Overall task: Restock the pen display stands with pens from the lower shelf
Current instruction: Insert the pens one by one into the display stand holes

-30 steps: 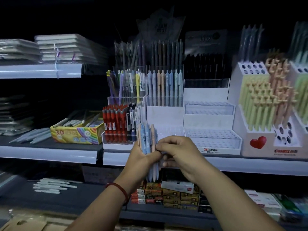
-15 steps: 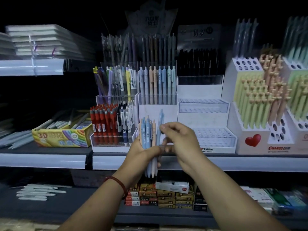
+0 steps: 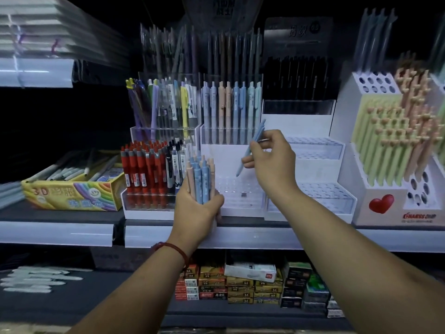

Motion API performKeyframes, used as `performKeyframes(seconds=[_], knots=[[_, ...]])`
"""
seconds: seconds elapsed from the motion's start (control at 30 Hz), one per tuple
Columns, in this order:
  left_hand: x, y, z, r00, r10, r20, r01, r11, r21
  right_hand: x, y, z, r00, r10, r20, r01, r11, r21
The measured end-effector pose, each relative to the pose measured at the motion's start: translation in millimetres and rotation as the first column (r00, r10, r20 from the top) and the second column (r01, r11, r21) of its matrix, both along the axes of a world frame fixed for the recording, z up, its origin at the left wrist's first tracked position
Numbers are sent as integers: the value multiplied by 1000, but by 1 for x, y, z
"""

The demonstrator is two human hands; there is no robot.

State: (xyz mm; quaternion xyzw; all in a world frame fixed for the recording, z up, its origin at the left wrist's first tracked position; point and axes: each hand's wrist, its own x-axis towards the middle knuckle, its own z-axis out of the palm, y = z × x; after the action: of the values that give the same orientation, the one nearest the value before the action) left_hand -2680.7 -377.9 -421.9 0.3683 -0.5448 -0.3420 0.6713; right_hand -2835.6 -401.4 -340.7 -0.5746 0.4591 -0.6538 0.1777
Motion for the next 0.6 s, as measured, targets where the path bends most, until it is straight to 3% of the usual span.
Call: performKeyframes(seconds=[0.17,0.43,0.6], knots=[[-2,-4,-7,999,-4,-46,2,999,-39,5,-15,-8,985,-23,-168,21,1000,-14],[3,-11,-20,998,-58,19,59,998,-32,9,-24,0,986,-8,-167,8,1000,-2],[4,-11,-20,994,-105,-26,105,994,-3,7,-29,-8,954,-31,-300,33,999,2]])
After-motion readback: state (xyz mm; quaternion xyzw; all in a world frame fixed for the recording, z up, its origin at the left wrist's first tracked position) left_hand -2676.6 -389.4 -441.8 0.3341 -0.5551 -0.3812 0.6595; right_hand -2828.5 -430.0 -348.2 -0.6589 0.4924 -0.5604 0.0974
